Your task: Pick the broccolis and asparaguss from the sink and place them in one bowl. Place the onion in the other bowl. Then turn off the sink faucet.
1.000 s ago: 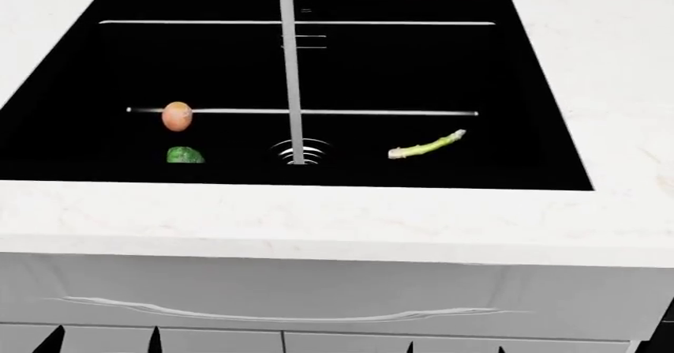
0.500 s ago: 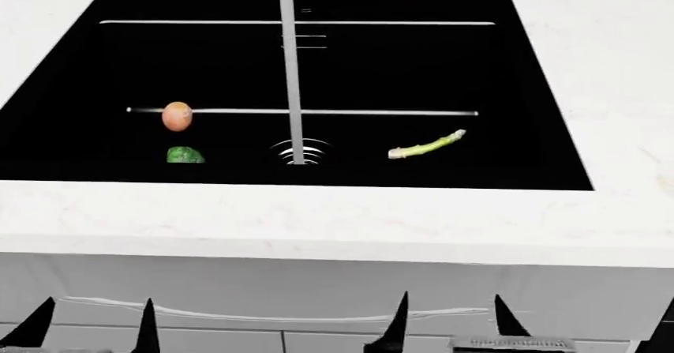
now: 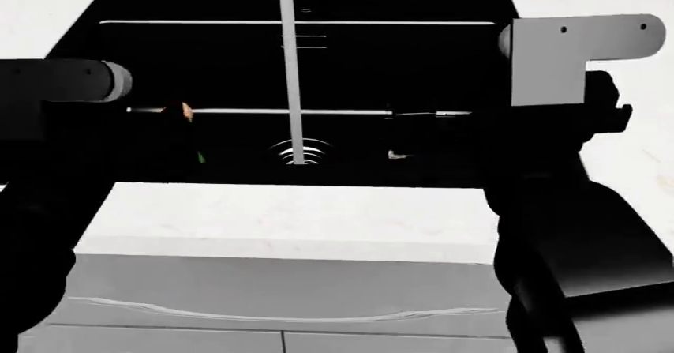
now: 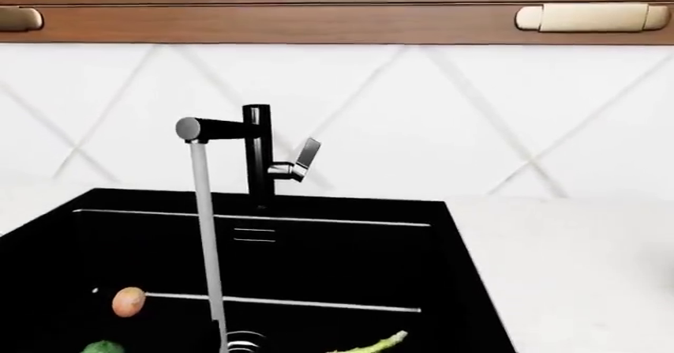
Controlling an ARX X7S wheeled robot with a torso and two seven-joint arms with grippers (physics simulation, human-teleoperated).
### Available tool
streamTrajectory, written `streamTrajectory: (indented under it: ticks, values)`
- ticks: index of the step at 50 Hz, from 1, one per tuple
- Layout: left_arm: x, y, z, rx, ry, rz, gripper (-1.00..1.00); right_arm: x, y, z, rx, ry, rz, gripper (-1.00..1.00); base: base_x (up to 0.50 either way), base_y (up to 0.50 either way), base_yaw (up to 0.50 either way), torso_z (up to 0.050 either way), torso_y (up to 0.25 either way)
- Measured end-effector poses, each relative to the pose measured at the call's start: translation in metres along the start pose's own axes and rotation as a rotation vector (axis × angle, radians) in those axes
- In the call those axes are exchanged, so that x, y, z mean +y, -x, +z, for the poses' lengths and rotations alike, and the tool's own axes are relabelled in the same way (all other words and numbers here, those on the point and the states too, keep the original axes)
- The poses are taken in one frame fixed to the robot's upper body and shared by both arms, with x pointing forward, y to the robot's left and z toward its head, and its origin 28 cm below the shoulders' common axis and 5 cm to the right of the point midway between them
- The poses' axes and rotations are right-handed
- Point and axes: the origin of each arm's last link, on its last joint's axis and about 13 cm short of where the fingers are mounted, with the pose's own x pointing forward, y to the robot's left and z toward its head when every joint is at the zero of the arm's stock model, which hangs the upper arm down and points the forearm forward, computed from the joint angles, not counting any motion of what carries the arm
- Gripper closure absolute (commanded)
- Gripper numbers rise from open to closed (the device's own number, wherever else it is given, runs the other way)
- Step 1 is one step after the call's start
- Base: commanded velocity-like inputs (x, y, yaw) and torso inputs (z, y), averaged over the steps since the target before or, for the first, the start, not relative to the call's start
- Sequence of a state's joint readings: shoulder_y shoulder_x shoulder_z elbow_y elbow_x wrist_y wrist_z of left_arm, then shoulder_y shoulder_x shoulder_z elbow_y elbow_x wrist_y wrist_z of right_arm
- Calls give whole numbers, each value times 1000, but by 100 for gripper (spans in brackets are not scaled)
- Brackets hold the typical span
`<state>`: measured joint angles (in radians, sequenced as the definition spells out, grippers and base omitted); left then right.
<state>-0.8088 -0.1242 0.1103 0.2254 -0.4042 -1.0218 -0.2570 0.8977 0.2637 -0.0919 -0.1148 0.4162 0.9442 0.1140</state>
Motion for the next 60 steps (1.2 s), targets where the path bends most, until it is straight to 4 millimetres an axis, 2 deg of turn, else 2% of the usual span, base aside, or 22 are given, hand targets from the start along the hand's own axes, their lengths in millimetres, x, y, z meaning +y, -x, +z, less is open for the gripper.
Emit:
streamTrajectory:
  ticks: [11, 18, 29, 38, 60]
  values:
    - [-6, -52, 45, 60, -8, 8, -100, -19, -41, 38, 28, -11, -15, -100, 0, 0, 0, 0, 0]
    - [-7, -71, 59, 81, -26, 28, -100, -29, -53, 48, 46, -16, -32, -100, 41, 0, 0, 0, 0]
    - [-1, -85, 64, 100, -40, 66, -100, -35, -59, 46, 73, -8, -46, -100, 174, 1, 0, 0, 0]
    - [1, -93, 61, 113, -50, 81, -100, -39, -59, 40, 85, -11, -51, -100, 297, 9, 0, 0, 0]
    - [7, -101, 55, 121, -61, 100, -100, -42, -57, 32, 102, -16, -65, -100, 329, 43, 0, 0, 0]
